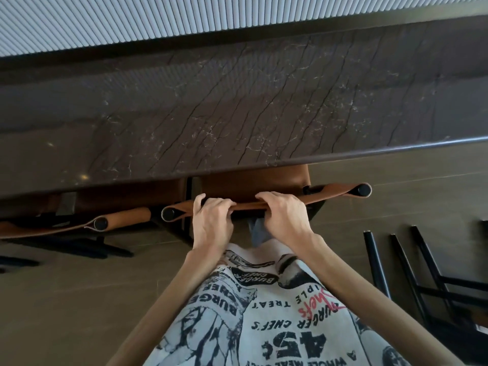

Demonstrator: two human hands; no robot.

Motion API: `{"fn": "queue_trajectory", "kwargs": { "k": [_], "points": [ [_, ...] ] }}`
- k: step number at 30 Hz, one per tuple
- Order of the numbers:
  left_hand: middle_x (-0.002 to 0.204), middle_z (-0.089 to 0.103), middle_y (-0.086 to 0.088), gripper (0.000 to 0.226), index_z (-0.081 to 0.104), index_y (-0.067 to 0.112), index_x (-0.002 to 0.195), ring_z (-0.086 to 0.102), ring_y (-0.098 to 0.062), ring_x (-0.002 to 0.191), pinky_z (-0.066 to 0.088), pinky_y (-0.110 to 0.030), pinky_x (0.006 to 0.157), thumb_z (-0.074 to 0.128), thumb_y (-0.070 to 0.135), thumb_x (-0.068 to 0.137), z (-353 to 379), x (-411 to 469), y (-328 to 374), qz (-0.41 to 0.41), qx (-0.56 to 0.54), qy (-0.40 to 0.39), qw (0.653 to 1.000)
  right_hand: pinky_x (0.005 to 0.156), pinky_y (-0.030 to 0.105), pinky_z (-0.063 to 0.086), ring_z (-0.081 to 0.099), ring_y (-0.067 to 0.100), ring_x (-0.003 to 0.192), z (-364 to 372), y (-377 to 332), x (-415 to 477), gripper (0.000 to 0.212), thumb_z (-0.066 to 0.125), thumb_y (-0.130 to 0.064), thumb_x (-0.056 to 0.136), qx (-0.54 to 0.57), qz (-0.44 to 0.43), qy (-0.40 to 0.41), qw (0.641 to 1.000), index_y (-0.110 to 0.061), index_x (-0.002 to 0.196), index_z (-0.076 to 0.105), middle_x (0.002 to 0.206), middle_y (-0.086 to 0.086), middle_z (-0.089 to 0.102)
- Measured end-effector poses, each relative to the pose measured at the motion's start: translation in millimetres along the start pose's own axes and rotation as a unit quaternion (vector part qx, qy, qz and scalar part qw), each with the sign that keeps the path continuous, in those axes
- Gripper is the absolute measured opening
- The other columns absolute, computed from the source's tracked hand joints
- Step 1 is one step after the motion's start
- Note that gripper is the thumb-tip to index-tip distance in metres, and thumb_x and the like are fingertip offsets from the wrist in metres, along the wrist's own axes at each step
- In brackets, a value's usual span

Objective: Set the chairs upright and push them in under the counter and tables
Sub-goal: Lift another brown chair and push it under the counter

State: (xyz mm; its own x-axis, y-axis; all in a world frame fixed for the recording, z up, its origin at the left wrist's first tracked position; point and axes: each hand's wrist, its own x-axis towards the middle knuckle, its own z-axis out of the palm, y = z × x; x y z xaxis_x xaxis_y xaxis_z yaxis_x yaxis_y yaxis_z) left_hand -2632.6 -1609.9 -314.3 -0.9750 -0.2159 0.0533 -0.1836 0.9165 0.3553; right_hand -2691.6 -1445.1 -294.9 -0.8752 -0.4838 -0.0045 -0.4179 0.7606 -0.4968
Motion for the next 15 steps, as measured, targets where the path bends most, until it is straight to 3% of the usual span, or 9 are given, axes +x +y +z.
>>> {"fn": "queue_trajectory", "kwargs": {
  "k": [5,8,10,12,15],
  "points": [
    [0.127,0.061,-0.004,0.044,0.061,0.013,0.127,0.039,-0.023,0.135,0.016,-0.048,0.118,0.063,0.006,0.083,-5,-29,15,-0.018,0.045,-0.002,0.999,0.105,0.036,0.039,0.060,0.024,0.111,-6,-9,-18,0.047,0.063,-0.014,0.078,0.051,0.018,-0.002,0.999,-0.007,0.125,0.061,0.117,0.007,0.068],
    [0.150,0.039,-0.010,0.060,0.043,0.013,0.144,0.020,-0.026,0.146,0.016,-0.048,0.119,0.062,0.011,0.087,-14,-49,25,-0.042,0.026,-0.026,0.998,0.115,0.035,0.025,0.046,0.021,0.129,-12,-14,-33,0.051,0.062,-0.023,0.084,0.047,0.026,-0.036,0.998,-0.008,0.133,0.054,0.132,0.009,0.059],
    [0.159,0.022,-0.010,0.063,0.034,0.015,0.149,0.009,-0.024,0.149,0.016,-0.045,0.118,0.059,0.014,0.091,-20,-61,33,-0.063,-0.012,-0.045,0.997,0.116,0.035,0.024,0.032,0.019,0.140,-18,-20,-46,0.053,0.060,-0.027,0.087,0.093,0.052,-0.054,0.993,-0.010,0.136,0.051,0.144,0.007,0.049],
    [0.161,0.016,-0.010,0.062,0.032,0.017,0.150,0.011,-0.025,0.149,0.018,-0.041,0.117,0.058,0.019,0.094,-25,-74,41,-0.094,-0.090,-0.068,0.989,0.113,0.031,0.028,0.027,0.015,0.143,-25,-25,-58,0.054,0.060,-0.032,0.088,0.156,0.094,-0.073,0.981,-0.015,0.138,0.049,0.150,0.002,0.041],
    [0.158,0.028,-0.009,0.062,0.030,0.018,0.151,0.023,-0.023,0.146,0.023,-0.036,0.115,0.056,0.029,0.096,-27,-98,57,-0.180,-0.240,-0.119,0.946,0.102,0.023,0.031,0.038,0.012,0.136,-35,-29,-76,0.055,0.056,-0.044,0.088,0.242,0.161,-0.110,0.950,-0.024,0.139,0.047,0.146,-0.005,0.046]
  ]
}}
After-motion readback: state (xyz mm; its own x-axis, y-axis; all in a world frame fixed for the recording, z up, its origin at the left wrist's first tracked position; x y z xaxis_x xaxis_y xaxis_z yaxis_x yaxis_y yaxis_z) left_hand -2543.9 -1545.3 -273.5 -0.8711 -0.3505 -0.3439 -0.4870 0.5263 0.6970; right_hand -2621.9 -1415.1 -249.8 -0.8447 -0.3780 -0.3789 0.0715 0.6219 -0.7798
